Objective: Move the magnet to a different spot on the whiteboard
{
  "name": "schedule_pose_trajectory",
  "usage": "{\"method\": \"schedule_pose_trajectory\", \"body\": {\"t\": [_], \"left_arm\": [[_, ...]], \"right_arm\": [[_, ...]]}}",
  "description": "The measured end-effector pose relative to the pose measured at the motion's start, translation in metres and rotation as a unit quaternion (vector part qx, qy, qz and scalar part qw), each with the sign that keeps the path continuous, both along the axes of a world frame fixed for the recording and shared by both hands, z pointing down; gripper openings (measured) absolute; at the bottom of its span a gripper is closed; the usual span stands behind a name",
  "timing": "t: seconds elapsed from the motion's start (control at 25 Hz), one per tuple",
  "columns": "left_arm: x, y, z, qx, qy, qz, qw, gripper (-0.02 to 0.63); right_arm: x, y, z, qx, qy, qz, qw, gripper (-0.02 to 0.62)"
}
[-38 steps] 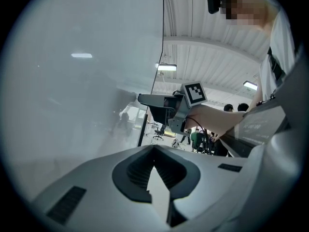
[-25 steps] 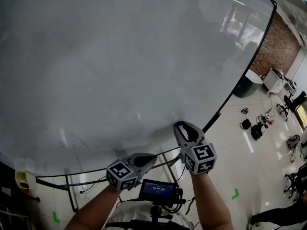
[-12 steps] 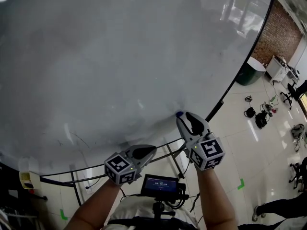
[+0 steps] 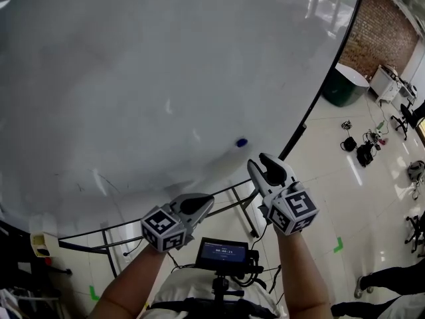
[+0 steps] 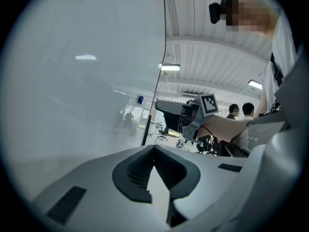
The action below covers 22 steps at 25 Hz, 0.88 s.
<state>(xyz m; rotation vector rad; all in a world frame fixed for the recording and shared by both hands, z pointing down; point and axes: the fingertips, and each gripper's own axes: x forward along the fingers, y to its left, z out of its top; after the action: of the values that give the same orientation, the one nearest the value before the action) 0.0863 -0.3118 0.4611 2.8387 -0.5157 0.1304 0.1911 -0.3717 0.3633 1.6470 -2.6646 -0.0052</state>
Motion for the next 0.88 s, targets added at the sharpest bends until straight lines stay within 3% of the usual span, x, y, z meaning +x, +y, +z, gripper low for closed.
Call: {"method": "schedule_pose_trajectory", "body": {"t": [0.24,0.56,0.88], "left_arm": [[0.01,0.033,-0.004,0.002,-0.01,-0.014,0.9999,0.008],[0.029,0.078,0.002,-0.002,-0.008,-0.039,0.9992,0.008],[0.04,0.138,0.011,-0.01,-0.027,-0.067,0.9973,0.008]], "right_arm": [[0.025,0.043,0.006,-0.011,-0.026,-0.002,1.0,0.11],[0.067,0.114,0.035,-0.042,-0.037,-0.011,0.998,0.109],[0.086,0.194,0.073,-0.07,-0.065,-0.058,0.994,0.107]]}}
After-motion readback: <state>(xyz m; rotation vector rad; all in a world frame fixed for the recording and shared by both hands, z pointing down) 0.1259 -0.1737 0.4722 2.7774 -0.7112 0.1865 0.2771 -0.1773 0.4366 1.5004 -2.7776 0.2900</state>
